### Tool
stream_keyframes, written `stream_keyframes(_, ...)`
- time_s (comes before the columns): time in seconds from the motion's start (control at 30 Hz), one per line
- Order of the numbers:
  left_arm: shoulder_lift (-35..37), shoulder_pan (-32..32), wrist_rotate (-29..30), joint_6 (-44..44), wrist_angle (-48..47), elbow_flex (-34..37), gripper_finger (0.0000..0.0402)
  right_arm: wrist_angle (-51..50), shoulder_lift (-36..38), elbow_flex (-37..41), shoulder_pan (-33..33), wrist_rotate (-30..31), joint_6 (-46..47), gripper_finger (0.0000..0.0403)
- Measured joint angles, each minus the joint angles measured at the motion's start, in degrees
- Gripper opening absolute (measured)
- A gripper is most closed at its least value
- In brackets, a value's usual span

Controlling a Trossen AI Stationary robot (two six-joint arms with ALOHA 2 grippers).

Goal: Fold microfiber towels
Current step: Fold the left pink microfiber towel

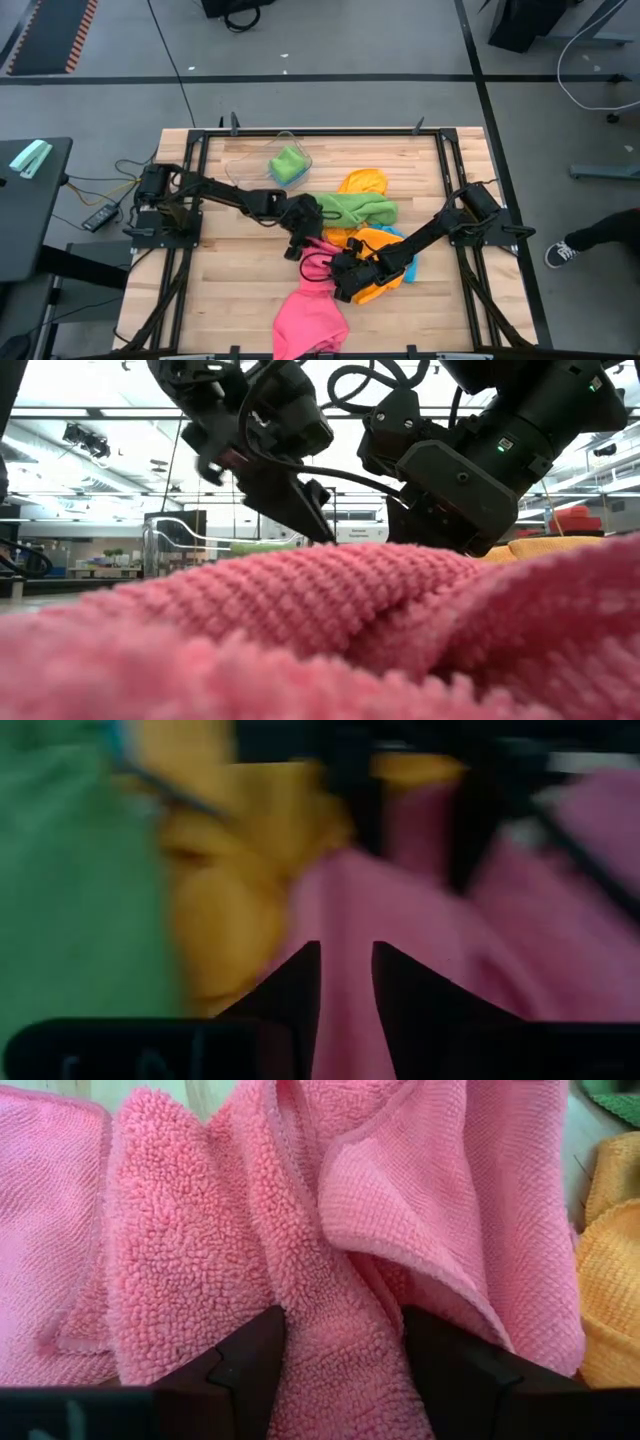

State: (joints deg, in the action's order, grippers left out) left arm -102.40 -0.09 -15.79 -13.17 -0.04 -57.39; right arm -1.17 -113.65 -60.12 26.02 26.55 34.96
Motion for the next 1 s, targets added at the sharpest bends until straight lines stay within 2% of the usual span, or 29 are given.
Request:
stream_keyframes(0.13, -0.3, 1.7, 5.5, 0.6, -0.1, 0.1, 0.0086, 0.0, 0.0, 0.0, 0.0, 0.0, 0.0, 0.0213)
stream_keyframes(0.33, -2.4, 0.7, 5.8, 0.1, 0.6, 0.0, 0.0073, 0.0, 0.0, 0.0, 0.0, 0.0, 0.0, 0.0213)
stream_keyframes(0.4, -3.7, -0.1, 8.3, 0.0, 0.8, 0.0, 0.0076, 0.1, 0.0, 0.0, 0.0, 0.0, -0.2, 0.0213)
stream_keyframes(0.5, -5.5, -1.0, 10.7, -0.8, 1.4, 0.1, 0.0095, 0.2, 0.0, 0.0, 0.0, 0.0, -0.4, 0.0213)
stream_keyframes(0.67, -5.5, -2.7, 6.8, 0.6, 1.4, 0.0, 0.0143, 0.2, 0.0, 0.0, 0.0, 0.0, -0.3, 0.0213)
stream_keyframes(0.77, -5.3, -3.9, 6.9, 0.9, 1.1, 0.0, 0.0166, 0.3, 0.0, 0.0, 0.0, 0.0, -0.3, 0.0213)
stream_keyframes(1.0, -5.6, -5.3, 13.3, 3.5, 1.2, 0.1, 0.0178, 0.3, 0.0, 0.0, 0.0, 0.0, -0.4, 0.0213)
